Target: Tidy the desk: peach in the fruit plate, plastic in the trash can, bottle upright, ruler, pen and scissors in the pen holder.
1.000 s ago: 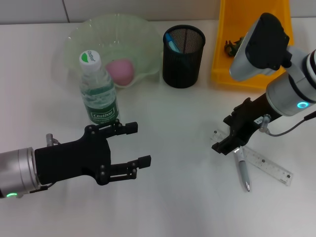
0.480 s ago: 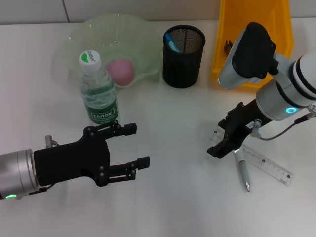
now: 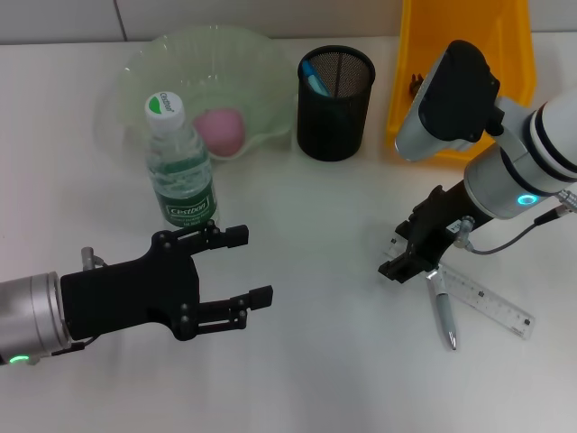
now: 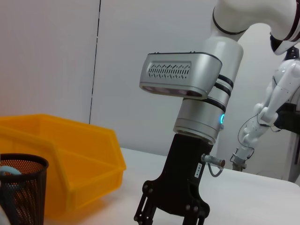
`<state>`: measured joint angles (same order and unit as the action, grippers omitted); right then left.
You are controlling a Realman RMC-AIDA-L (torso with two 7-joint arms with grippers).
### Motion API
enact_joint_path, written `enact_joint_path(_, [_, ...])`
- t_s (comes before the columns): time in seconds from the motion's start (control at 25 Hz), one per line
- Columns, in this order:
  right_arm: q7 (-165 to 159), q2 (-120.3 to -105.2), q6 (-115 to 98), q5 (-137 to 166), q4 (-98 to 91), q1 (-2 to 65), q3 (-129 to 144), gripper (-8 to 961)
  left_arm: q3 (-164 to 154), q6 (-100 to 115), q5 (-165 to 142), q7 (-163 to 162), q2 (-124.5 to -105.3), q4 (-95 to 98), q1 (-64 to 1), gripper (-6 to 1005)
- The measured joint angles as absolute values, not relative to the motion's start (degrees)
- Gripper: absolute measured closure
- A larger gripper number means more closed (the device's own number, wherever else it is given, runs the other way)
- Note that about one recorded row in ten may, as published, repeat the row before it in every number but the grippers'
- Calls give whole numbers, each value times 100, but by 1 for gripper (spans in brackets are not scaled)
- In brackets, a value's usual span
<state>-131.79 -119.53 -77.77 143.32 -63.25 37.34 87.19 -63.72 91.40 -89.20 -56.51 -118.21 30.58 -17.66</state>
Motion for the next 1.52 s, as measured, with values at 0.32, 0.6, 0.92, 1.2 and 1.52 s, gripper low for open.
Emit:
enact_joint_path(0.32, [-13229, -11953, -7749, 14336, -6246, 3773, 8773, 321, -6372, 9140, -8920, -5651, -11821, 3058, -1753, 197])
enact_joint_path(0.6, [-13323, -11947, -7737, 14354, -6243, 3820, 8779, 355, -6372, 9140, -8920, -5651, -11821, 3058, -1749, 197])
enact_joint_path(0.92, [-13340, -11944, -7694, 14348, -6382, 3771, 8710, 566, -6357, 9141, -8921, -5651, -11821, 3058, -1749, 197])
enact_joint_path(1.2, [-13631, -11943, -7820, 14112, -8322, 3216, 8113, 571, -6328, 9161, -8921, -5651, -11821, 3062, -1750, 197])
enact_joint_path(1.52, [-12191, -11927, -5955, 11631, -9010, 2663, 7305, 570, -6328, 9149, -8921, -5641, -11821, 3059, -1790, 197])
